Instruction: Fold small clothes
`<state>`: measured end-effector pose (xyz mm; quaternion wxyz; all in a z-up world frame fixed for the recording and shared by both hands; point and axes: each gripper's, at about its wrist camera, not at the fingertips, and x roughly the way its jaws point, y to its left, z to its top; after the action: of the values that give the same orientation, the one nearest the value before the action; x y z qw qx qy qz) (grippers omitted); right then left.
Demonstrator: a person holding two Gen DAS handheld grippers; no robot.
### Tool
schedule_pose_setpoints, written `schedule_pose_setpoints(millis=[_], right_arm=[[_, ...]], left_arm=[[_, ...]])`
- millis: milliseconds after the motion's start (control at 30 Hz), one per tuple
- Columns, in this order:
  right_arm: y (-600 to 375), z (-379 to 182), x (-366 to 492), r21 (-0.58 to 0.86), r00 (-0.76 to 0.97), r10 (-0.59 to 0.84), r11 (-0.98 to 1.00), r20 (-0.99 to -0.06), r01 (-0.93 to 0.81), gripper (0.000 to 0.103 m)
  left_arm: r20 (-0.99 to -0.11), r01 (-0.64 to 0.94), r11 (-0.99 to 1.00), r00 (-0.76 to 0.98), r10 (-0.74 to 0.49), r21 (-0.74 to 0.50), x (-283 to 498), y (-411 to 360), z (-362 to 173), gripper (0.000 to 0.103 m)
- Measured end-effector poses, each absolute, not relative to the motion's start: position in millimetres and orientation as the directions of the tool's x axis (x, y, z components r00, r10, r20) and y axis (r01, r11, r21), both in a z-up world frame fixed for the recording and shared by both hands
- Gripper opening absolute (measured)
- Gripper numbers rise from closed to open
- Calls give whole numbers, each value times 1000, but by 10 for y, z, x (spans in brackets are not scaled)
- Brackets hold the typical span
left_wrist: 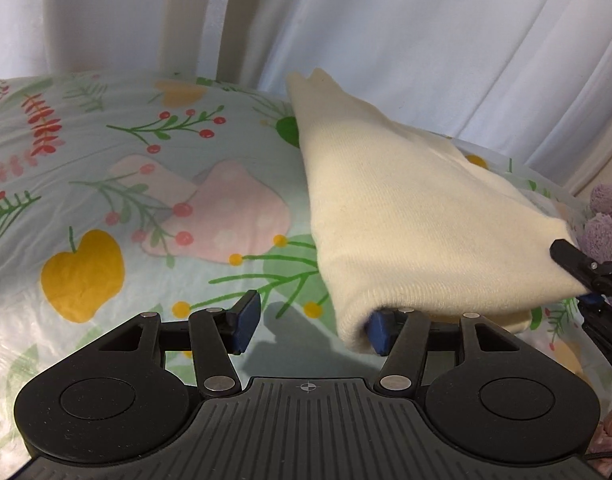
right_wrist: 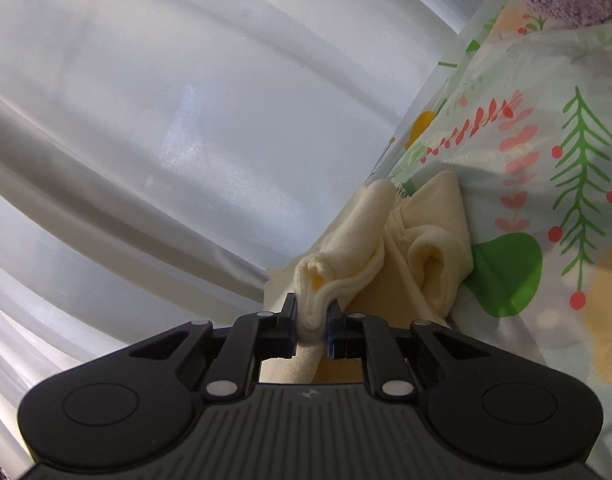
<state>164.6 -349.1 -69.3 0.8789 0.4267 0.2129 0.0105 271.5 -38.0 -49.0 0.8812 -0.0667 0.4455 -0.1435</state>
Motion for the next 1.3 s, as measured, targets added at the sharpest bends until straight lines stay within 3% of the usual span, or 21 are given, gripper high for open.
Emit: schedule_pose_setpoints(millis=[233, 400, 567, 633, 867, 967, 1100, 1167, 1200, 1300], right_arm=[[-3257, -931, 1753, 418, 812, 47, 874, -581, 248, 12], [-3164, -925, 1811, 265, 807, 26, 950, -590, 163, 12], [-3233, -839, 1765, 264, 796, 76, 958, -601, 108, 14], [-3259, -685, 1647, 261, 810, 69, 959, -582, 106, 24], [-3051, -412, 2038, 20, 853, -25, 999, -521, 42, 26], [-2846, -470, 2399, -44, 852, 12, 998, -523, -40, 17], [-2677, -701, 2654, -182, 849, -47, 981, -527, -59, 16], [-2673, -850, 2679, -300, 851, -147, 954, -504, -13, 2], [-2692, -881, 2670, -324, 857, -168, 946, -487, 1, 0], [-2780, -832, 2667, -265, 853, -151, 964, -500, 16, 0]], left_arm=[[-788, 216, 946, 525, -321, -242, 2682, -390, -596, 61], [-802, 243, 929, 474, -364, -278, 2667, -286, -532, 62], [-778, 284, 913, 485, -399, -291, 2620, -75, -337, 61], [-764, 276, 928, 532, -366, -253, 2639, 10, -255, 62], [-737, 217, 927, 563, -374, -305, 3149, -58, -247, 65], [-728, 243, 913, 551, -408, -327, 3343, -281, -259, 65], [-740, 260, 905, 520, -426, -338, 3502, -512, -346, 65], [-743, 263, 895, 499, -445, -359, 3542, -560, -406, 67], [-741, 263, 889, 491, -458, -375, 3555, -570, -432, 68], [-737, 274, 874, 469, -487, -402, 3581, -568, -473, 68]])
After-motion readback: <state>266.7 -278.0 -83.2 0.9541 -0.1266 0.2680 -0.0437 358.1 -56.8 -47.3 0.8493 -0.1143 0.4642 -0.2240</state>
